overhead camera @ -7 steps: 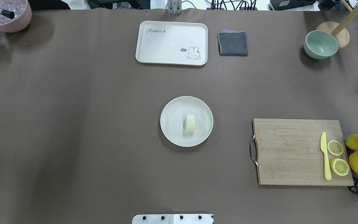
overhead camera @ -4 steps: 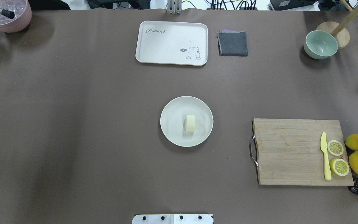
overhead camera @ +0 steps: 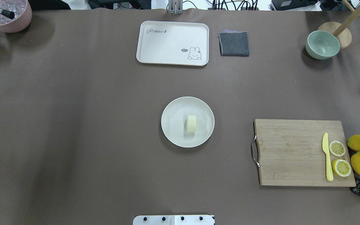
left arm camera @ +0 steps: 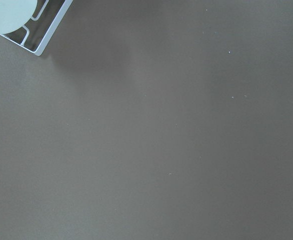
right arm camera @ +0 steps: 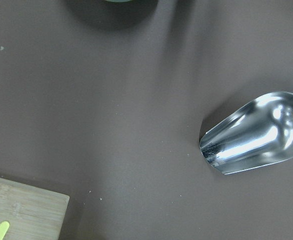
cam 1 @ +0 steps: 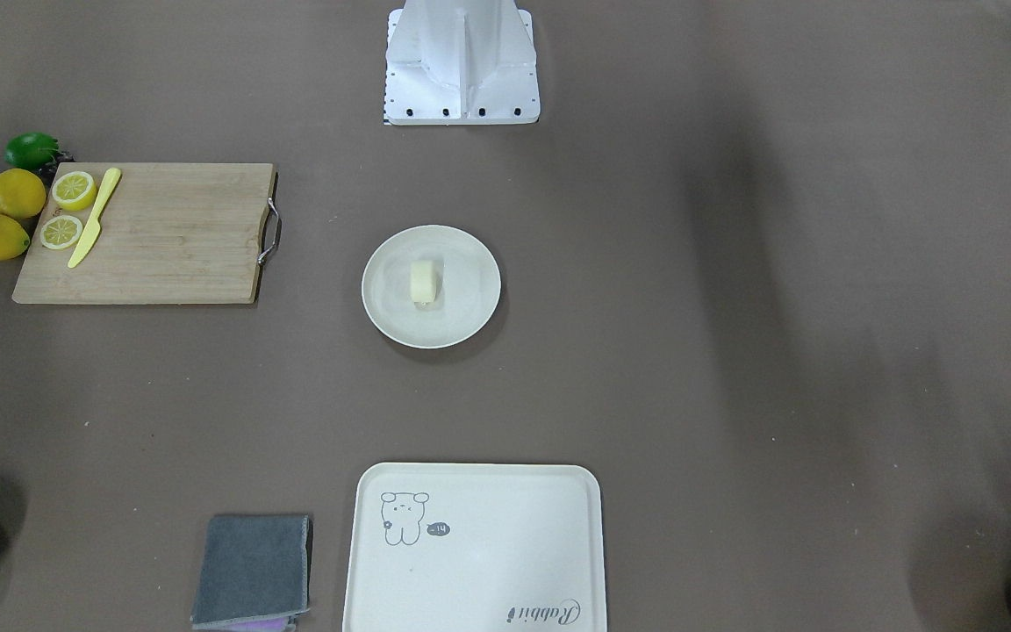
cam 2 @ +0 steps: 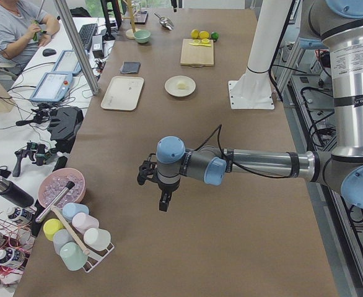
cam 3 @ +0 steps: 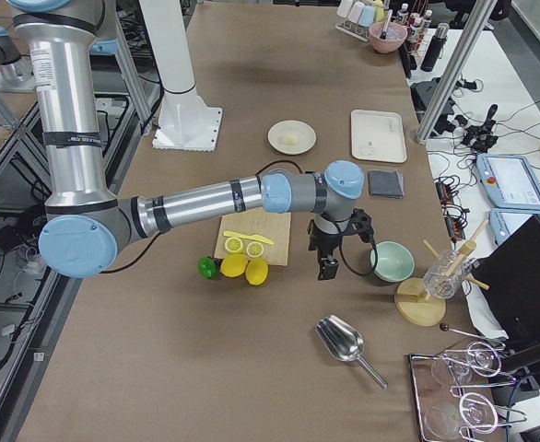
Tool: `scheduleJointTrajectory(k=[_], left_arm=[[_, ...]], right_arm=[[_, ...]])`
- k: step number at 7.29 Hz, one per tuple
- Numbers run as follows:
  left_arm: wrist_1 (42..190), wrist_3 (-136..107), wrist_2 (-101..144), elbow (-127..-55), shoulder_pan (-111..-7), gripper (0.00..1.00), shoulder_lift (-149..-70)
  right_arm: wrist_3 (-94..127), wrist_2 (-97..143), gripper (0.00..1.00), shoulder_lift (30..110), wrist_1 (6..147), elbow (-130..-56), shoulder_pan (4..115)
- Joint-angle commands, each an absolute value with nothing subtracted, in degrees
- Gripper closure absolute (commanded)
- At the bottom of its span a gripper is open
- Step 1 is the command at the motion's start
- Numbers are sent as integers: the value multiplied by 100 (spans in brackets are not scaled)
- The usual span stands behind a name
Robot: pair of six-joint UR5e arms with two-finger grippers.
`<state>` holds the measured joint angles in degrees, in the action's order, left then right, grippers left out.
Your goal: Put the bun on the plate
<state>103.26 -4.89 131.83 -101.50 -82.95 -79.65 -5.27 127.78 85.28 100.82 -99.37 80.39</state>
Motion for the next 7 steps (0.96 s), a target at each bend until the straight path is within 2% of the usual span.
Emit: scheduleJointTrajectory(k=[1,7], left_arm=[[10327,-501,13218,-10134,-8384,3,-7972],[10327,-492,13227,-10116,-8463,3,-7963]], right_arm=[[-510,12744,0,8491,10081,-9932,8033],[-466,12744,0,8481,10081,-9888,8016]])
